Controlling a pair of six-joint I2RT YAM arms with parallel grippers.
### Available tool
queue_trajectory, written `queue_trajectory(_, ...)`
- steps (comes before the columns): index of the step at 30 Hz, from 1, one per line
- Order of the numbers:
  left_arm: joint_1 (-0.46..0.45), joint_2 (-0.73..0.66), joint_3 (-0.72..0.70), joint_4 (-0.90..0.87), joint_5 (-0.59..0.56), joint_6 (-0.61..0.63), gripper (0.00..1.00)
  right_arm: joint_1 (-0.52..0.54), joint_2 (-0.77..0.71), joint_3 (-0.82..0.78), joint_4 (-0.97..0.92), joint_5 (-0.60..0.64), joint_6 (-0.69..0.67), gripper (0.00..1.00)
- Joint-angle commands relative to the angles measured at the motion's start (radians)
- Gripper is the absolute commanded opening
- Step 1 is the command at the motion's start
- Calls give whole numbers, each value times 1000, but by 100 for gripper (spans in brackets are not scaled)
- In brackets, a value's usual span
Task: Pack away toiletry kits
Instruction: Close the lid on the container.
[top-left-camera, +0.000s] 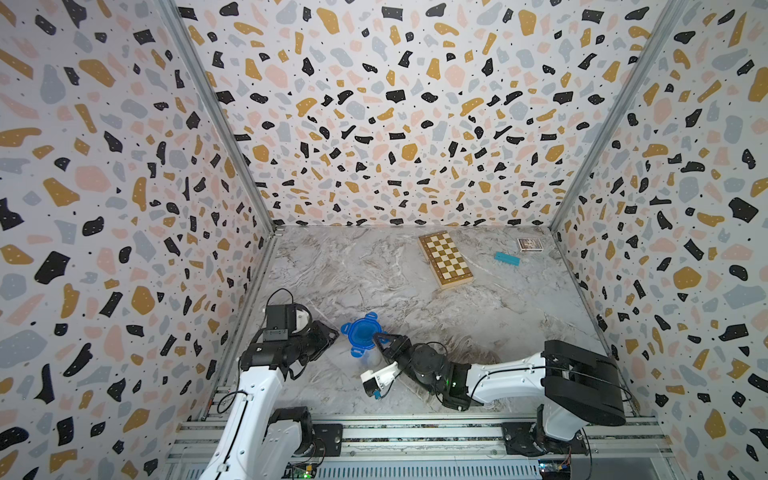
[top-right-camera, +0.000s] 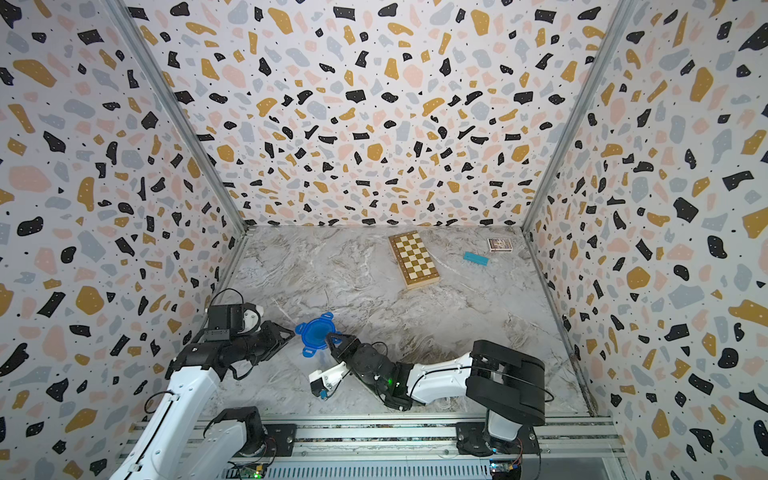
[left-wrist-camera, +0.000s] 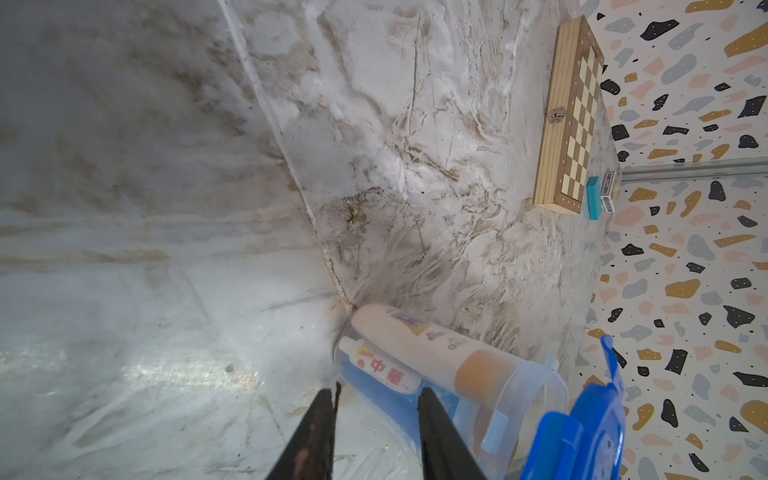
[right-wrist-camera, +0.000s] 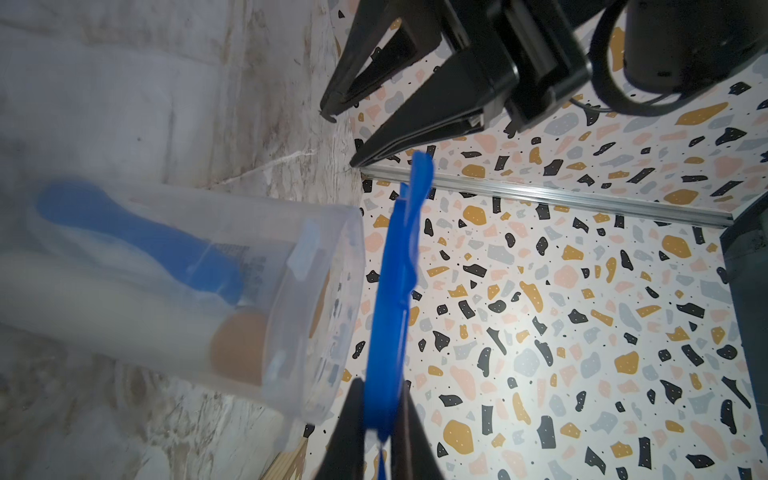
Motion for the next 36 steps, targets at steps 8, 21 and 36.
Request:
queue_trajectory(8,7,-4,32,0,12,20,35,-15,1,41,-26,23,13,26)
queue_trajectory(21,12,2,32,1,1,25,35,1,-47,-38,25,58,-7,55)
queue_trajectory(36,13,45,70,12,21,44,36,29,-129,-31,-201,74,173,62)
